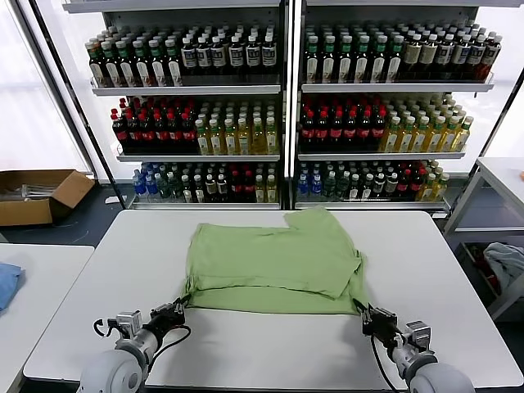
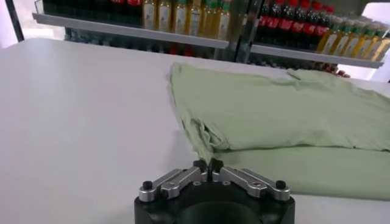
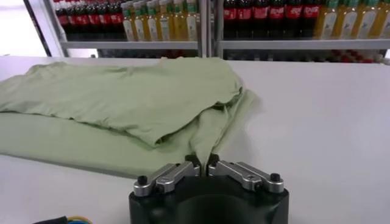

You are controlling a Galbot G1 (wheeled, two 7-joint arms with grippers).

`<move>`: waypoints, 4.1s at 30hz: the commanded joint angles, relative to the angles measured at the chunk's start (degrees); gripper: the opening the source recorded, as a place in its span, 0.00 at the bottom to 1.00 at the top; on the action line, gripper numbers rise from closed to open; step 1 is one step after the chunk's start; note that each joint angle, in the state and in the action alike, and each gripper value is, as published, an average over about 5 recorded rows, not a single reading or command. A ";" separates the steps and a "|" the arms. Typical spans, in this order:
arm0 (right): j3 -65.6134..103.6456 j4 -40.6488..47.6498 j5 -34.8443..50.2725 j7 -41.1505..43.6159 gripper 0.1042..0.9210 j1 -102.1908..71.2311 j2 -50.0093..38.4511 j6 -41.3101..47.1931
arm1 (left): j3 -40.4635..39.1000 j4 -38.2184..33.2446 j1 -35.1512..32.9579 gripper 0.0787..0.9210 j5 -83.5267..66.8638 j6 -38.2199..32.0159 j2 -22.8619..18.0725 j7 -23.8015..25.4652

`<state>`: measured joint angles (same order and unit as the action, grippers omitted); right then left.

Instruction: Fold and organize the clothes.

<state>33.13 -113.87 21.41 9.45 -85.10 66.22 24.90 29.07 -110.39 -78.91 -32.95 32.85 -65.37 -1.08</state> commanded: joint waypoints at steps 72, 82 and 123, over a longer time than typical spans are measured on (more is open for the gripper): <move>-28.76 44.33 6.79 10.57 0.88 53.68 -3.42 3.24 | -24.17 28.40 37.41 0.88 -11.69 -1.27 17.15 9.82; -29.72 45.75 5.98 10.28 0.88 53.33 -1.46 2.93 | -23.51 29.38 36.02 0.88 -10.33 -1.16 16.35 10.02; -21.28 28.72 16.83 5.41 0.00 44.10 -2.63 1.93 | -16.34 18.65 28.49 0.01 -12.30 -3.25 17.07 8.20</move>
<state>7.42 -76.64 33.93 15.99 -36.75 64.35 26.98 10.11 -85.93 -48.47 -43.80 30.26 -48.60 8.59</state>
